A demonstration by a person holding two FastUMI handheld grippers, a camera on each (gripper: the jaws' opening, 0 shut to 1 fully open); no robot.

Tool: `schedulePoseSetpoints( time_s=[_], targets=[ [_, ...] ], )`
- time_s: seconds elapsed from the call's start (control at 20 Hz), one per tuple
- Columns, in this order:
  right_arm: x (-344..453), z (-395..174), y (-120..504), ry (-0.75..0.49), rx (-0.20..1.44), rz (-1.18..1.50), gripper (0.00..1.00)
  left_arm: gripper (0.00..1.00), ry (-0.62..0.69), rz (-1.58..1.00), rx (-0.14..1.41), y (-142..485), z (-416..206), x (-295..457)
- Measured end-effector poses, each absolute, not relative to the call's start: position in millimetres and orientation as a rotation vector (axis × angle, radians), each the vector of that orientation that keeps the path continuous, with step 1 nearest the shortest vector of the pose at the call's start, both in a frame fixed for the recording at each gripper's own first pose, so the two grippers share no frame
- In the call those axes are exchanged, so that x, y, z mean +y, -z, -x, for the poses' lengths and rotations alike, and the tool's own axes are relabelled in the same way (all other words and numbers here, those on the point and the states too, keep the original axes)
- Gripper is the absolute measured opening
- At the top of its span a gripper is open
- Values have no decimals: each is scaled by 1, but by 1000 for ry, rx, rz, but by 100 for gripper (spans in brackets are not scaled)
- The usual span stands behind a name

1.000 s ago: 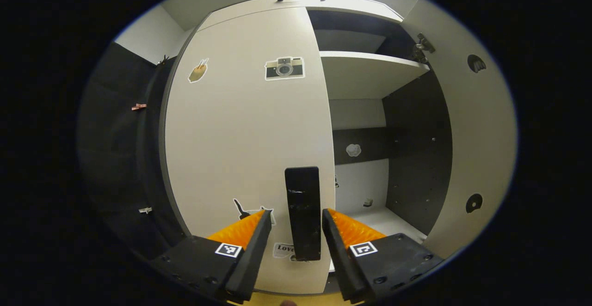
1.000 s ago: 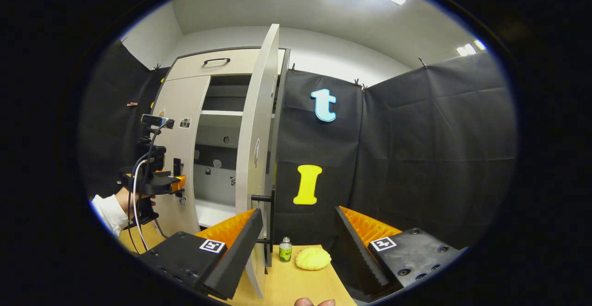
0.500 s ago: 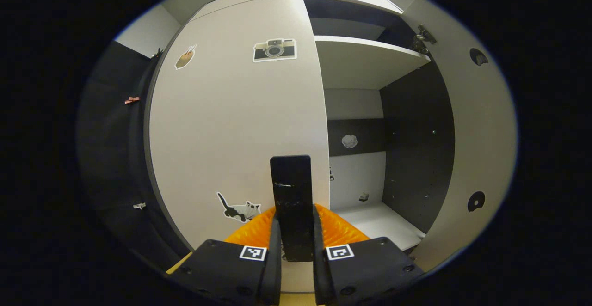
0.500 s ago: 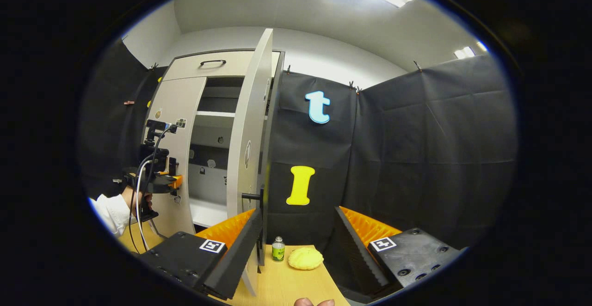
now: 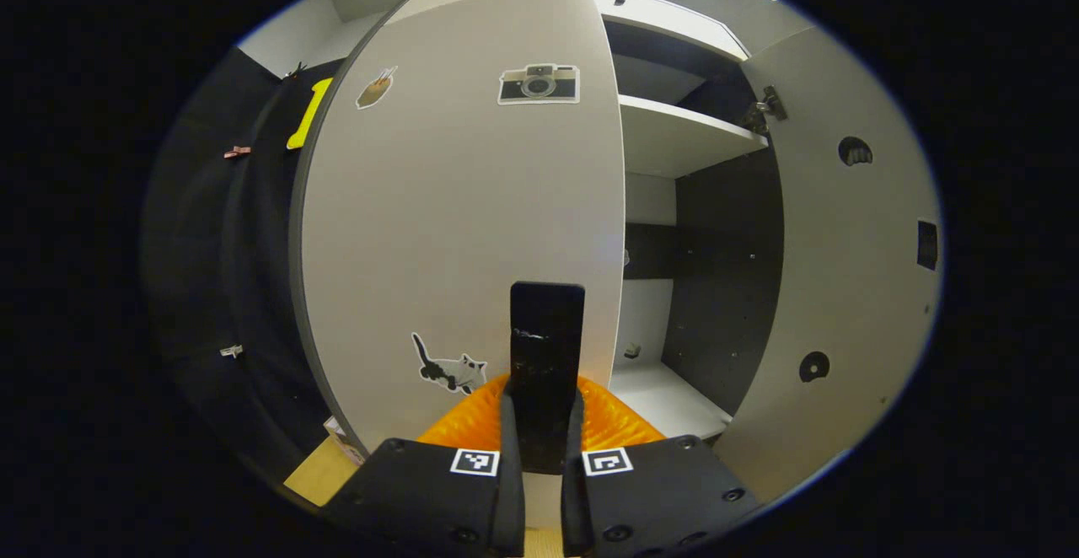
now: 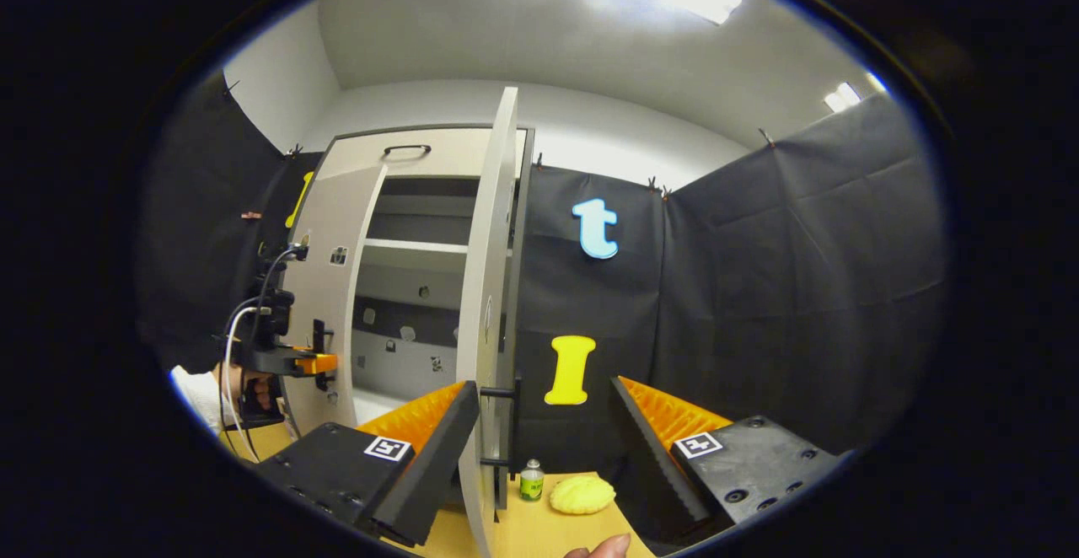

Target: Open the right door of the double-door shoe cabinet with the right hand, and open the left door with the left hand.

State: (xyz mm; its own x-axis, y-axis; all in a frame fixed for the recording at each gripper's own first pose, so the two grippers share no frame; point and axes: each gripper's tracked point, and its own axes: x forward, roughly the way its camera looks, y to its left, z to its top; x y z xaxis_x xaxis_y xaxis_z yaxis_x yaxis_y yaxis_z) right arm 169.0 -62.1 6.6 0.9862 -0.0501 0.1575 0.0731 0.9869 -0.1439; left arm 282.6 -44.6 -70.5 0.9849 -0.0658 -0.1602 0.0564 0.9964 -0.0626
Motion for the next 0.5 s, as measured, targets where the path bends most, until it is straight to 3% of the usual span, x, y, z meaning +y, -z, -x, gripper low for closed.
schedulePoseSetpoints(
  time_s=[0.2, 0.5],
  targets=[
    [-33, -164, 16, 14, -40, 101, 97, 22, 77, 70, 177, 71, -273, -38],
    [-21, -166, 21, 42, 12, 62, 97, 21, 95, 75, 182, 72, -269, -32]
  ],
)
